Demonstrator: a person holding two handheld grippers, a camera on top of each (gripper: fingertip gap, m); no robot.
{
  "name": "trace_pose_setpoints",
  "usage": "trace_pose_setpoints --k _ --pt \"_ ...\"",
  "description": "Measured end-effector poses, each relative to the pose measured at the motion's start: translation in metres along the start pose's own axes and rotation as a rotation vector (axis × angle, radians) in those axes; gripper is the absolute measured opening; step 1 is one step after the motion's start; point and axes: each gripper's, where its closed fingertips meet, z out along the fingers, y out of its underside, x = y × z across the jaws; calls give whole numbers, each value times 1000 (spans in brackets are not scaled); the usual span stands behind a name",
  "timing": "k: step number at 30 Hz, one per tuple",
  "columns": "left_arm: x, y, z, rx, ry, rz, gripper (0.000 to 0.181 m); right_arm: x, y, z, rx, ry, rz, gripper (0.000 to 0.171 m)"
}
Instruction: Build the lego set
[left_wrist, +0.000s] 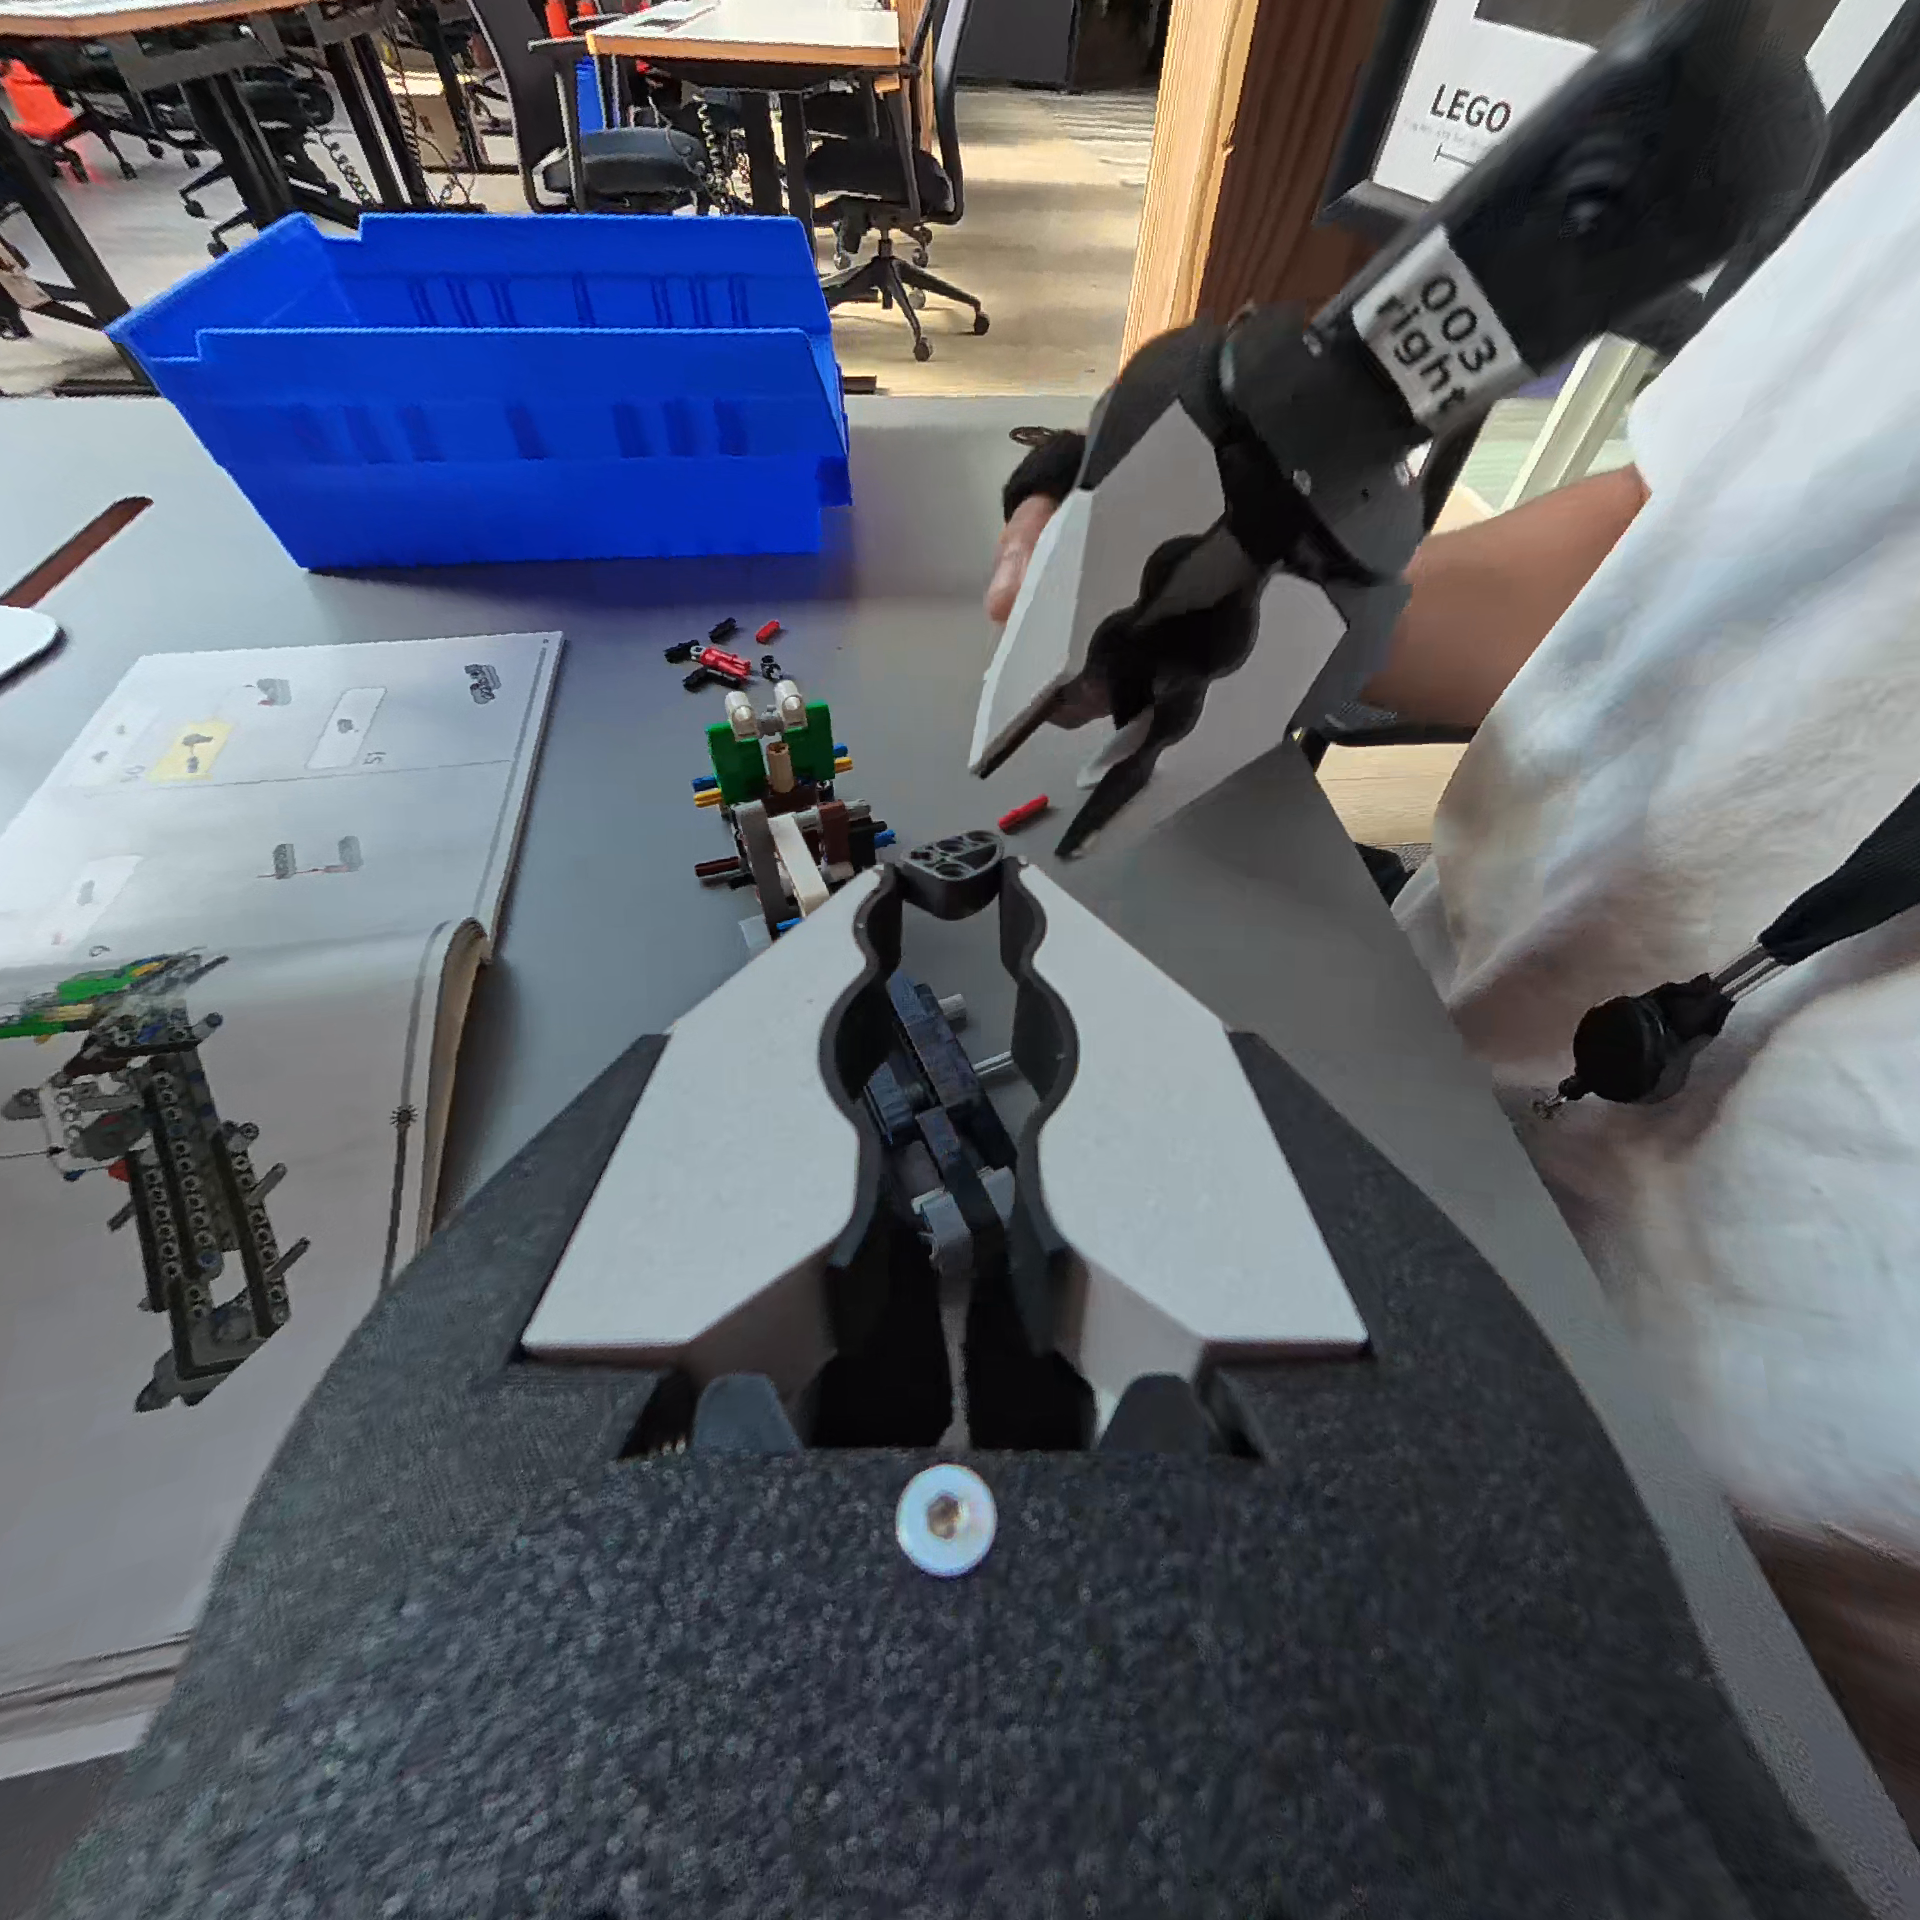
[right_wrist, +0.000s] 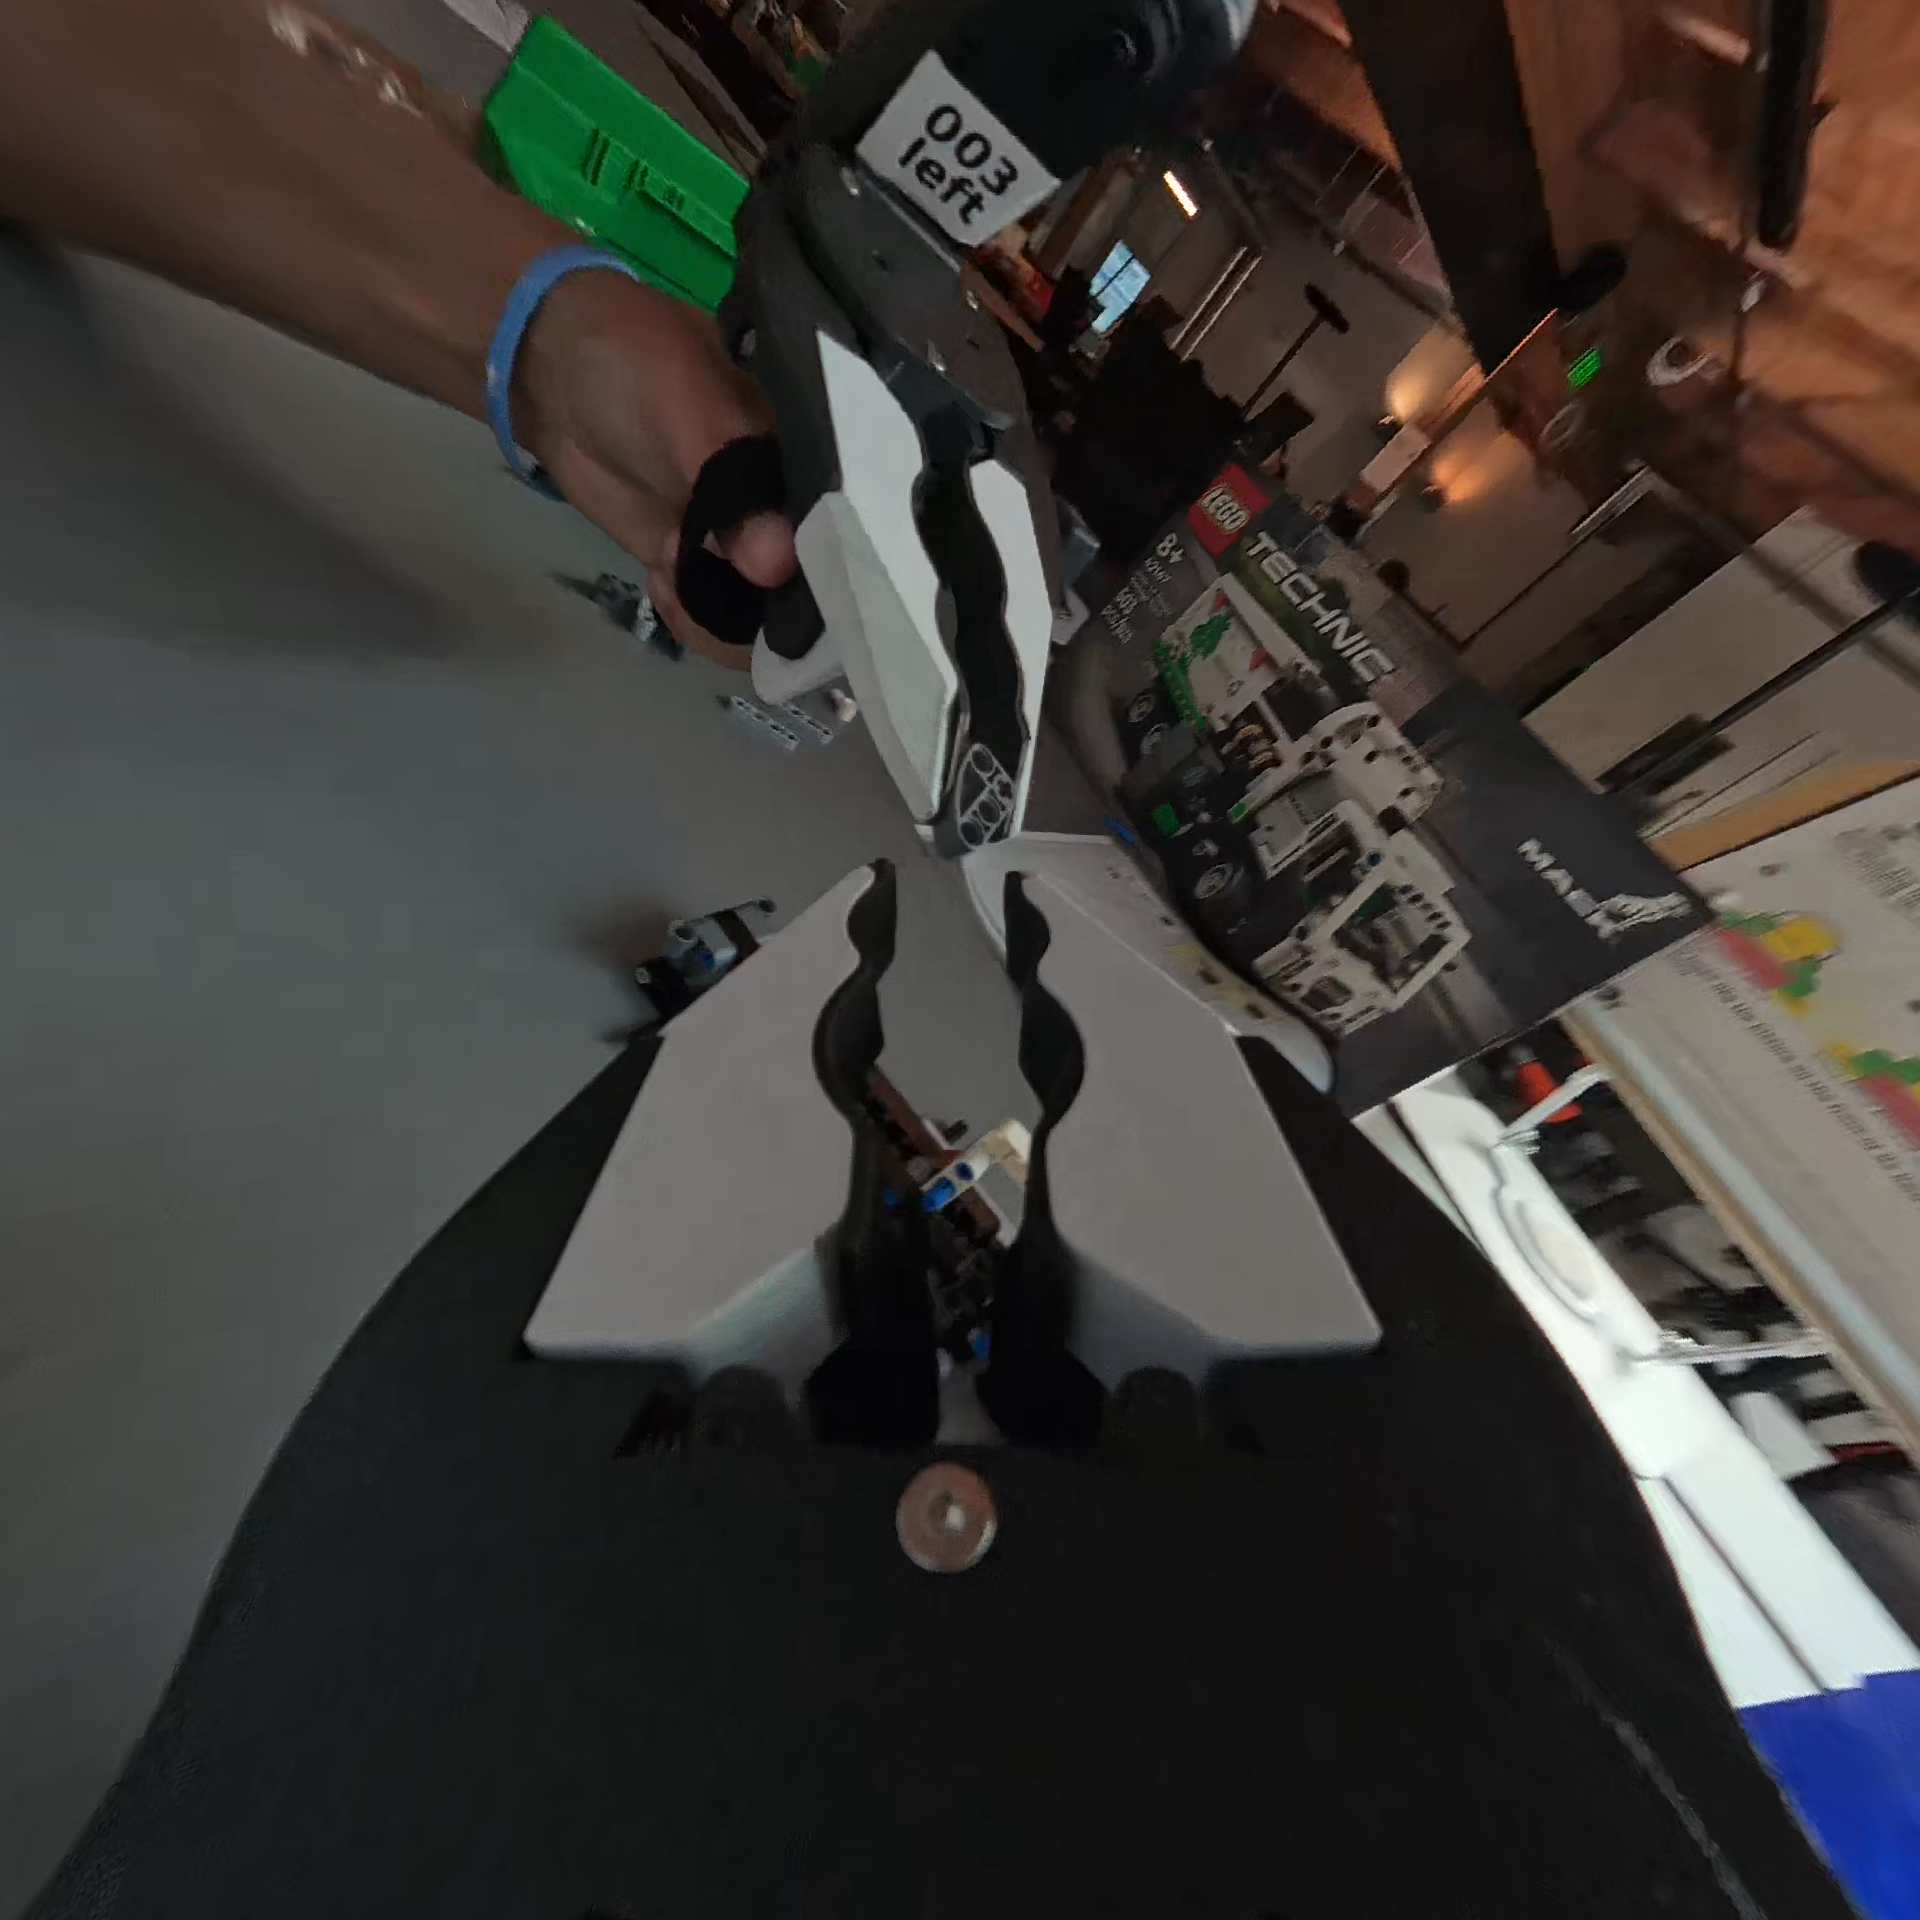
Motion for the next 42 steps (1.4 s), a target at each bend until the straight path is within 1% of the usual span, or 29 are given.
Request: trace_pose_setpoints --k 2,4,5,6,7,9,10,11,12,15,18,20,23,25,26,27,29,33,35,38,42 --pt "4 1 -3 1 -20 51 17 -2 0 -17 4 -104 188 18" --pt "11 1 -5 18 -18 72 17 0 8 -38 -39 -192 375 18" --pt "15 2 -5 24 -15 74 17 2 18 -49 -92 -225 468 18" --pt "18 4 -4 30 -12 78 17 2 31 -59 -159 -247 554 24" --pt "22 6 -3 30 -12 82 17 0 43 -69 -230 -269 632 25" --pt "28 13 4 10 -7 92 17 -9 74 -84 -395 -273 701 28" --pt "32 15 7 -5 -1 104 17 -11 87 -88 -455 -250 700 29" --pt "36 18 11 -20 9 115 17 -16 93 -90 -471 -239 700 30" --pt "39 21 15 -24 15 121 17 -20 95 -90 -468 -235 710 26" --pt "46 29 24 -41 45 104 17 -33 97 -88 -453 -249 753 26" --pt "46 30 27 -35 39 101 17 -34 82 -82 -387 -242 776 26" --pt "46 28 27 -22 42 96 17 -37 62 -73 -299 -274 828 26" --pt "49 28 27 -19 49 116 17 -47 28 -63 -150 -399 939 26" --pt "52 27 26 -22 55 135 17 -43 -7 -67 65 -546 1107 25" --pt "53 25 26 -13 54 147 17 -37 -16 -68 134 -589 1178 23" --pt "56 23 25 -4 59 156 17 -32 -17 -68 158 -597 1221 22" --pt "59 16 22 25 62 174 17 -29 -10 -64 143 -594 1269 18" --pt "63 8 17 60 54 227 17 -32 1 -50 73 -673 1404 24" --pt "63 5 15 77 55 234 17 -37 3 -45 40 -725 1434 25" --pt "68 0 12 105 77 230 17 -51 0 -41 -35 -842 1425 28" --pt "74 2 12 91 87 275 17 -55 -13 -40 -18 -972 1462 28"
